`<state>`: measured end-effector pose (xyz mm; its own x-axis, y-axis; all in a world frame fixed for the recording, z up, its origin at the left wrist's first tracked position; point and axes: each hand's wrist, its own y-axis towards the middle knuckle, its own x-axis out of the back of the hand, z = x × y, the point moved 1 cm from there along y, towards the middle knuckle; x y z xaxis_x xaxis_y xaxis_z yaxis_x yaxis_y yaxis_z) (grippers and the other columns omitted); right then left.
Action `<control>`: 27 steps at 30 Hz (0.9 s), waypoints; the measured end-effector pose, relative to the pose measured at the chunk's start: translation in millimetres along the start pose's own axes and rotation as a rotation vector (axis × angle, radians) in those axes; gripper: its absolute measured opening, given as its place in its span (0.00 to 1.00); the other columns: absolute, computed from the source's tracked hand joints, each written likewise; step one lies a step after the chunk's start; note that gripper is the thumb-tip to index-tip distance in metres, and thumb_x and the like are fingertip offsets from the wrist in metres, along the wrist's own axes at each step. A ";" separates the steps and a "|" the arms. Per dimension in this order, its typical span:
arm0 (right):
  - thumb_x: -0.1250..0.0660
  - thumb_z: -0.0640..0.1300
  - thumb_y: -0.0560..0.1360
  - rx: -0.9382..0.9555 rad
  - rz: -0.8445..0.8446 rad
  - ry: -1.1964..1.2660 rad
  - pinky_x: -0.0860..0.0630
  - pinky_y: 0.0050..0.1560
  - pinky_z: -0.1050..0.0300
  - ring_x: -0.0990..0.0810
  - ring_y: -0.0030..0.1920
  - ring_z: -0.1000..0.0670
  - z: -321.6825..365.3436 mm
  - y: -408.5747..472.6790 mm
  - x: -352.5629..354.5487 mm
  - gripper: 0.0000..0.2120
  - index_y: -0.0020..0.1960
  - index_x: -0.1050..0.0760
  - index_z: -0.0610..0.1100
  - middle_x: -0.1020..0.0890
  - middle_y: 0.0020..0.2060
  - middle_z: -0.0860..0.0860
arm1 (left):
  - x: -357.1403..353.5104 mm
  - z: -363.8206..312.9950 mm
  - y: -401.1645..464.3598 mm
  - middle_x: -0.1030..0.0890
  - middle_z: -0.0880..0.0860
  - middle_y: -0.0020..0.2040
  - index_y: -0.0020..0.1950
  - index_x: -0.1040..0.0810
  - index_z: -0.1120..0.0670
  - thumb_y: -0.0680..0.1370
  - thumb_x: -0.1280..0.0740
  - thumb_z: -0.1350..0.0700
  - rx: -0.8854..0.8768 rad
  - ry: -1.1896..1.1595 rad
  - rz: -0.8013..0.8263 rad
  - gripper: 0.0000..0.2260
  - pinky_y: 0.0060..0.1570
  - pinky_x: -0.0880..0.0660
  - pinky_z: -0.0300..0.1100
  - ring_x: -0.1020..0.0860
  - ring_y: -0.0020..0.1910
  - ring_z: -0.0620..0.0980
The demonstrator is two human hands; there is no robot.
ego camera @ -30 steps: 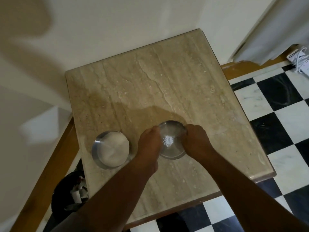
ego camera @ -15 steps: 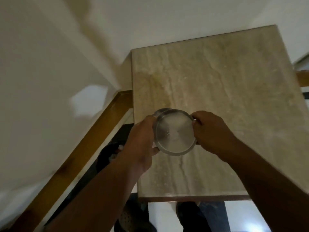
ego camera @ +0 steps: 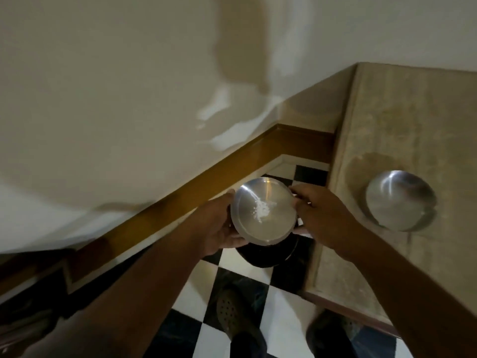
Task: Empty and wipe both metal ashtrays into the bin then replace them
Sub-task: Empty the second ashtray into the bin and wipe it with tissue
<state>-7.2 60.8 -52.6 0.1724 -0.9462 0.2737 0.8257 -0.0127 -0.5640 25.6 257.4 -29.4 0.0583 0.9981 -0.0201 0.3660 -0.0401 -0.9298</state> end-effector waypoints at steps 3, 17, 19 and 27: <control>0.41 0.43 0.82 -0.034 0.054 -0.032 0.18 0.53 0.46 0.25 0.59 0.47 -4.9 16.9 -28.2 0.15 0.67 0.29 0.49 0.26 0.57 0.51 | 25.2 8.6 23.5 0.20 0.59 0.63 0.61 0.24 0.50 0.81 0.38 0.44 0.023 0.080 0.036 0.14 0.48 0.18 0.56 0.19 0.58 0.61; 0.40 0.37 0.80 0.083 0.048 -0.021 0.24 0.56 0.68 0.24 0.61 0.55 -64.1 55.9 -57.3 0.18 0.62 0.29 0.57 0.23 0.58 0.56 | 37.4 21.5 117.3 0.20 0.58 0.57 0.57 0.25 0.50 0.66 0.28 0.39 0.124 0.227 0.290 0.24 0.64 0.25 0.58 0.21 0.59 0.60; 0.40 0.34 0.79 0.116 0.030 -0.028 0.28 0.49 0.78 0.24 0.60 0.56 -67.2 55.2 -56.9 0.19 0.63 0.29 0.55 0.23 0.58 0.56 | 33.5 18.1 119.4 0.21 0.56 0.56 0.54 0.25 0.49 0.70 0.29 0.44 0.089 0.301 0.311 0.16 0.63 0.25 0.55 0.21 0.56 0.56; 0.41 0.37 0.74 0.339 0.043 -0.186 0.31 0.64 0.71 0.31 0.68 0.58 -74.8 61.0 -50.3 0.23 0.69 0.30 0.45 0.30 0.69 0.52 | 15.6 2.1 139.9 0.22 0.56 0.60 0.68 0.30 0.53 0.68 0.22 0.55 -0.140 0.694 0.393 0.32 0.59 0.22 0.52 0.21 0.57 0.55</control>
<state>-5.6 83.5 -159.1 0.2796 -0.8684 0.4094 0.9409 0.1629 -0.2971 75.8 267.5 -160.5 0.7534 0.6549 -0.0600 0.3093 -0.4334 -0.8465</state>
